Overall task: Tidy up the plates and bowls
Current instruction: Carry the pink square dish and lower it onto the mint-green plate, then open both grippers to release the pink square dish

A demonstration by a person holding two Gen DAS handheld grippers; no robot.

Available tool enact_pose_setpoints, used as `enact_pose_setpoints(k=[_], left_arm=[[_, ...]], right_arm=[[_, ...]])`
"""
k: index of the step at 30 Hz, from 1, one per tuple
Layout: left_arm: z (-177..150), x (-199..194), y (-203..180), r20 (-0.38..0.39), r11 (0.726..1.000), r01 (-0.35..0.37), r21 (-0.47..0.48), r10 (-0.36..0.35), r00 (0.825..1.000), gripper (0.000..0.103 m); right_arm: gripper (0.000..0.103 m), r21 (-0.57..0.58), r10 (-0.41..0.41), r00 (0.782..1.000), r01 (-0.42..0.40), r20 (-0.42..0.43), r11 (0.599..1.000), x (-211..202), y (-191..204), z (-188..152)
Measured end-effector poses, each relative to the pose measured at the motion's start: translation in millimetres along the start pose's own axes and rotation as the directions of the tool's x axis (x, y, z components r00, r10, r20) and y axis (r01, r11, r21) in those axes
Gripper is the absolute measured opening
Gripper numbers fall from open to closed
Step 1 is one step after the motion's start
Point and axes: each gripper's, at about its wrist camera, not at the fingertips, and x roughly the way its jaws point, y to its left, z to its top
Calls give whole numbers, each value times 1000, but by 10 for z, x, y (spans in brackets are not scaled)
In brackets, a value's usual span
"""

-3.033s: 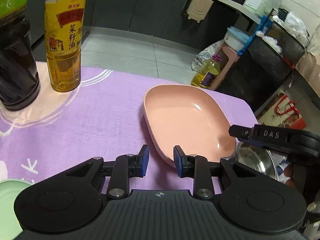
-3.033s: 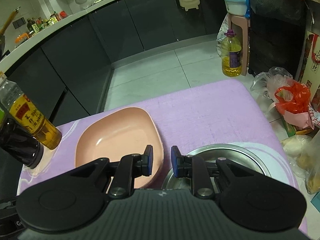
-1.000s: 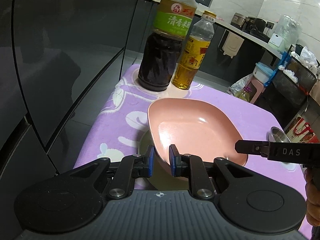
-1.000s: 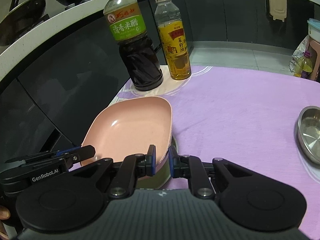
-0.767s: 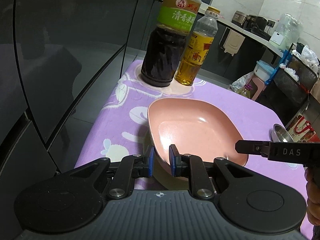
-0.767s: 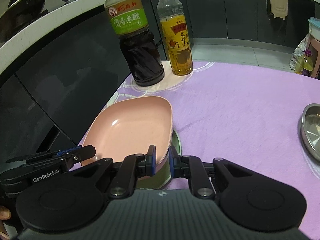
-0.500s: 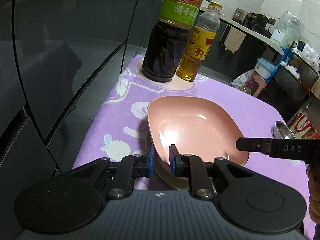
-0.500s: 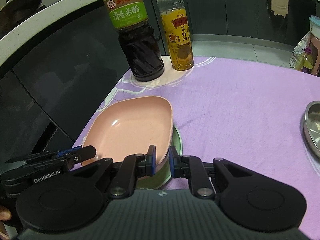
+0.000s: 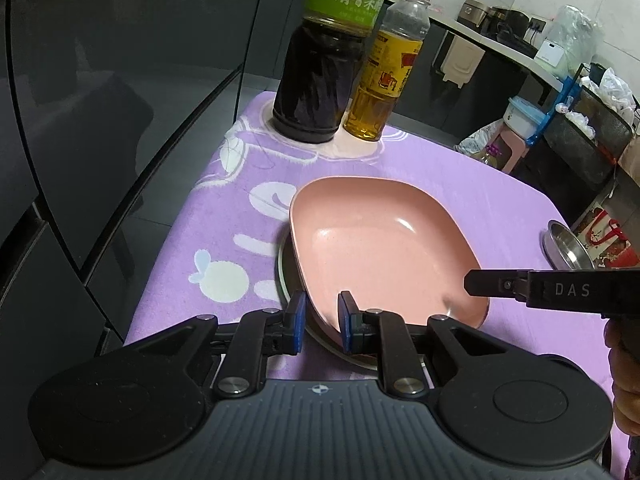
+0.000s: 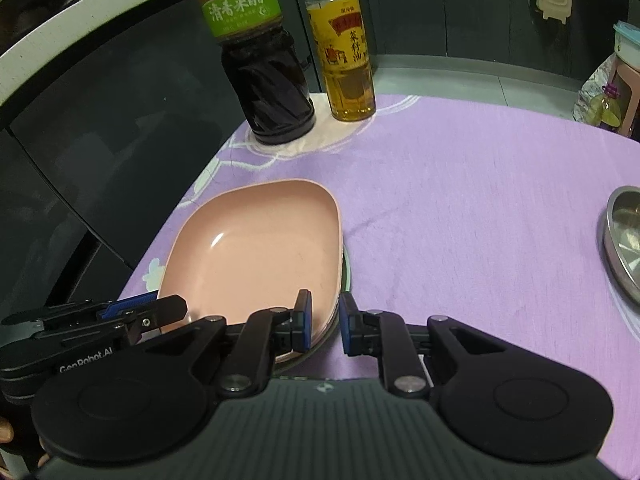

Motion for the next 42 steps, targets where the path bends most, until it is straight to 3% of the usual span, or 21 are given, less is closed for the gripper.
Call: enact_pose_setpoints(k=[19, 42], left_arm=[[33, -204, -24, 57, 999, -19, -38, 21, 998, 18], [69, -345, -499, 76, 999, -3, 45, 0, 997, 19]], right_arm=[[16, 26, 12, 1000, -13, 20, 1000, -121, -89, -5], [17, 128, 19, 997, -28, 71, 991, -426, -510, -75]])
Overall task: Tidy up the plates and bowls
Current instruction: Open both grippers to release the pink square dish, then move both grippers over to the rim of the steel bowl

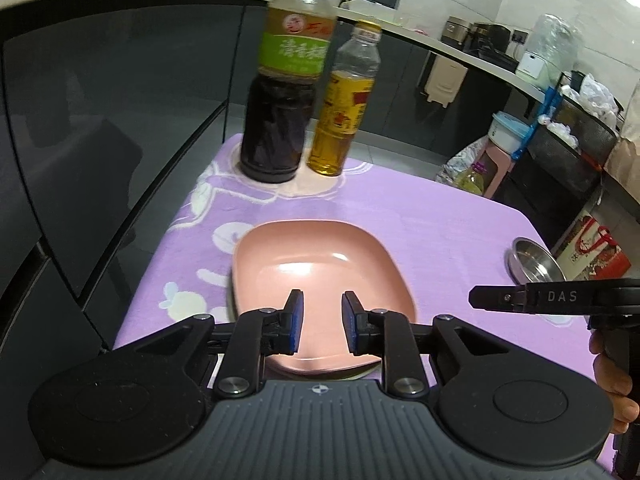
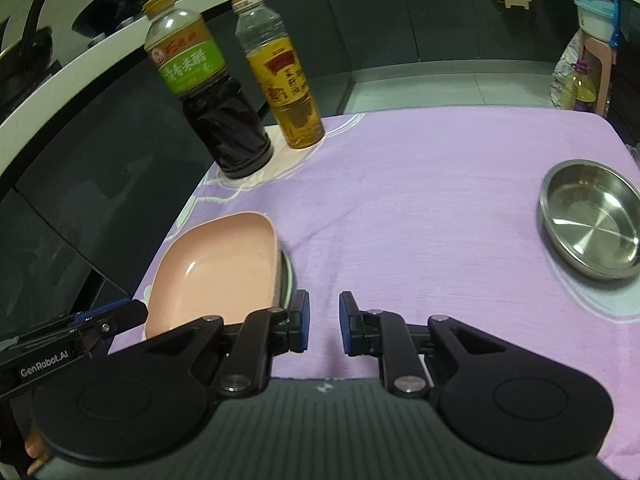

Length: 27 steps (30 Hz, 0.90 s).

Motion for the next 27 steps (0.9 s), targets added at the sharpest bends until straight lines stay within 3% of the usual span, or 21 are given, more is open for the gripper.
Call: enact_pose_setpoints(k=[13, 22, 27], left_arm=[[153, 185, -486, -47, 995, 44, 84, -40, 998, 20], [222, 410, -815, -111, 991, 69, 117, -56, 992, 21], [285, 539, -1069, -158, 987, 101, 127, -81, 984, 24]], right_arm=[[18, 129, -40, 996, 30, 80, 991, -147, -483, 43], [19, 232, -138, 975, 96, 173, 968, -279, -911, 57], [21, 308, -213, 952, 139, 219, 941, -416, -1200, 92]])
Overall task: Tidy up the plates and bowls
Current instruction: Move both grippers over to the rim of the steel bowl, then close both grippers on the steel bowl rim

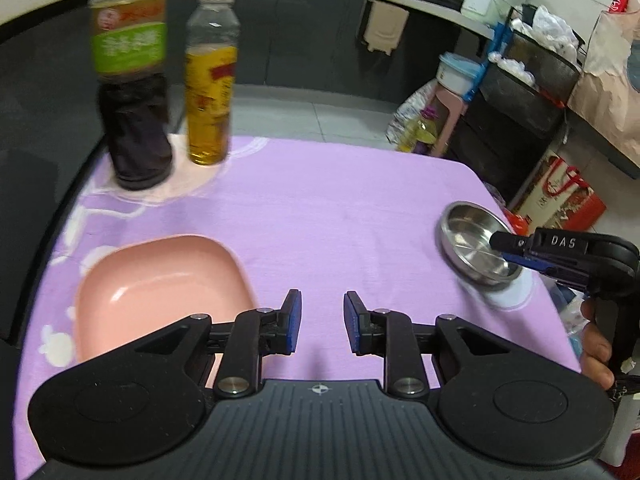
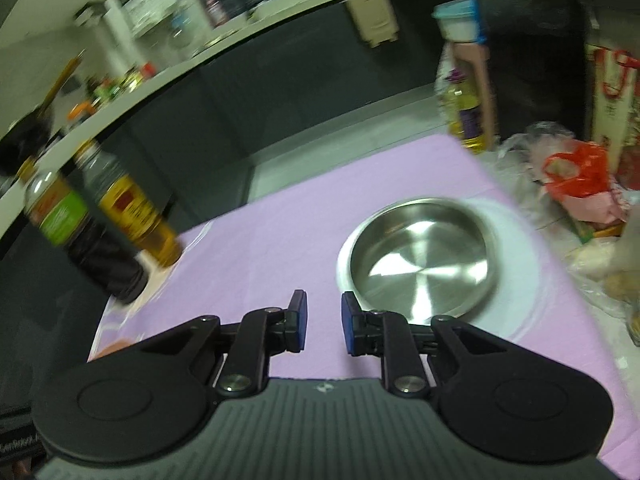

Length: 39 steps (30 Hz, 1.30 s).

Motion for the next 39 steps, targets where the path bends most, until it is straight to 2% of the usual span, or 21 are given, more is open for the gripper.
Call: enact_pose_setpoints(k=[2, 8, 15, 20, 28, 39], left_arm=[[39, 69, -98, -23, 1000, 19, -8, -19, 1000, 25], [153, 220, -439, -47, 997, 72, 2, -72, 996, 25], [300, 545, -810, -91, 995, 101, 5, -100, 991, 25], [380, 833, -944, -100, 994, 101, -37, -104, 990, 25], [429, 1236, -1080, -123, 994, 80, -76, -89, 988, 25], [423, 1406, -1142, -132, 996, 36, -76, -46, 990, 25]], right_arm=[[25, 53, -21, 1000, 20, 18, 998, -10, -134, 57], [25, 145, -126, 989, 114, 79, 983, -59, -425, 160], [26, 177, -216, 974, 201, 68, 964, -11, -621, 201], [26, 200, -199, 980, 191, 22, 961, 43, -742, 199], [26, 216, -182, 983, 175, 14, 961, 32, -789, 206], [28, 202, -176, 984, 181, -38, 963, 173, -811, 197]])
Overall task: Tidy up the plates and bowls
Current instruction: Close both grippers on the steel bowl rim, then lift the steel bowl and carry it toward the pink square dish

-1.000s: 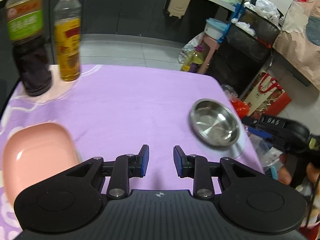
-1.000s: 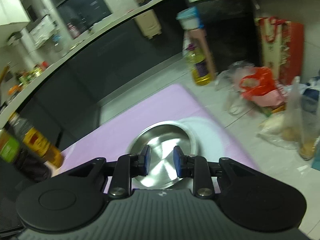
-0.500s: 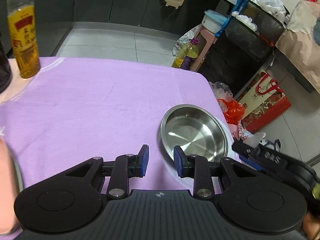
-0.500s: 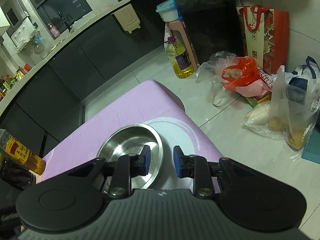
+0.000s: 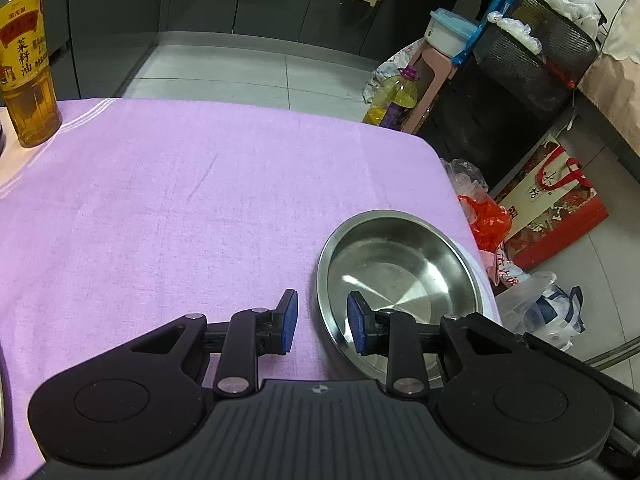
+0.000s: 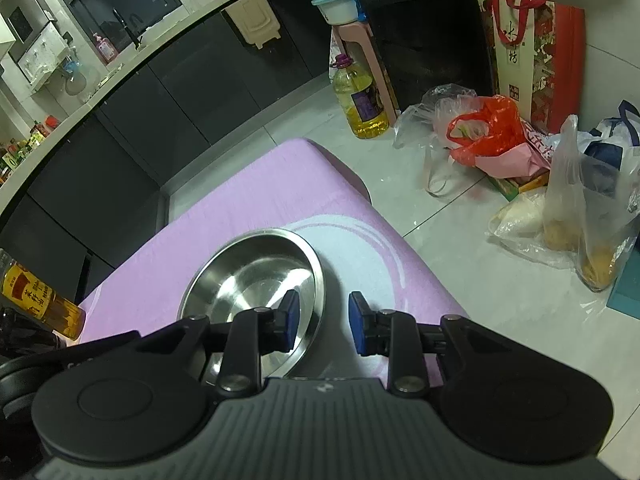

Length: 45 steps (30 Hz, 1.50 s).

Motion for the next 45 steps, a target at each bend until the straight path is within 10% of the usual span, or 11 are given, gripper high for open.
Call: enact_pose_setpoints(k=[13, 45], left_arm=[[-70, 35, -203, 32, 992, -49, 117, 46, 998, 12], [-266, -633, 66, 151, 965, -150, 215, 119, 981, 17]], right_arm=[[10, -41, 6, 999, -8, -43, 999, 97, 41, -33], [11, -148, 158, 987, -162, -35, 976, -202, 363, -176]])
